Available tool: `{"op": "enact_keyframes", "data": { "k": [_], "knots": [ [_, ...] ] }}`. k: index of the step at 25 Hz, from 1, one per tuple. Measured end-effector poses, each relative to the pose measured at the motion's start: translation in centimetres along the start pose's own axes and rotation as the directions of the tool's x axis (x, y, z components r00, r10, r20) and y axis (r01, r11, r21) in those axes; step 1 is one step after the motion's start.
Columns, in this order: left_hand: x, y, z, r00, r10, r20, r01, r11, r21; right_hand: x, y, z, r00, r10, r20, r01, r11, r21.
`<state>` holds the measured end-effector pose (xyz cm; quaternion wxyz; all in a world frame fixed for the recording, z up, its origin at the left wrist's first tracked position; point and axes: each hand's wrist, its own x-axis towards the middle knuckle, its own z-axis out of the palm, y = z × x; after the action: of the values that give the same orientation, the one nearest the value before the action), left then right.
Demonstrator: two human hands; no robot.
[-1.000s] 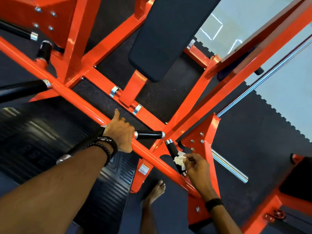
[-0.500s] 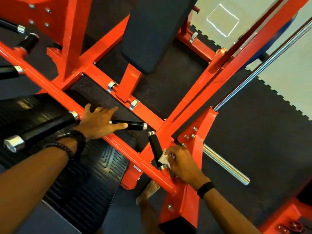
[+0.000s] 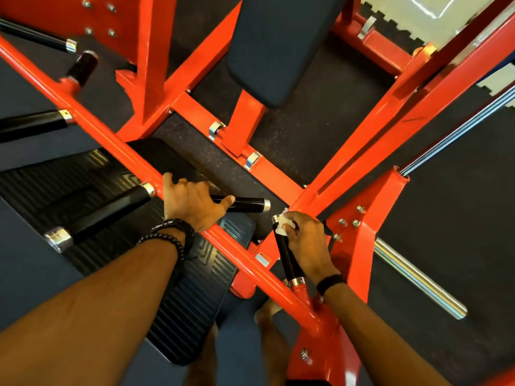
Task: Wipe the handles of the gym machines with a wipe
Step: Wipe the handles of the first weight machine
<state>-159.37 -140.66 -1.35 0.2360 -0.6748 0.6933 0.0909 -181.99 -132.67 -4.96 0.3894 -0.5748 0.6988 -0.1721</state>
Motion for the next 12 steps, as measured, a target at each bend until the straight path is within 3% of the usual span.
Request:
{"op": "enact_keyframes", "data": {
  "k": [4,8,12],
  "knots": [
    [0.3,0.2,-0.1,0.998,-0.057,0.013,0.057,0.998,-0.037,-3.9,0.9,-1.7,0.996,-0.006,0.085,0.010,0.999,-0.047],
    [0.4,0.1,-0.2,0.996,-0.080,0.023,0.081,0.996,-0.024,-9.0,1.5,-3.8,0.973,0.125,0.192,-0.122,0.992,-0.026],
    [0.2,0.3,-0.5,0.997,-0.070,0.007,0.071,0.996,-0.061,-2.1,0.3,-0.8,0.989,-0.005,0.145,0.013,0.999,-0.053]
  ]
}}
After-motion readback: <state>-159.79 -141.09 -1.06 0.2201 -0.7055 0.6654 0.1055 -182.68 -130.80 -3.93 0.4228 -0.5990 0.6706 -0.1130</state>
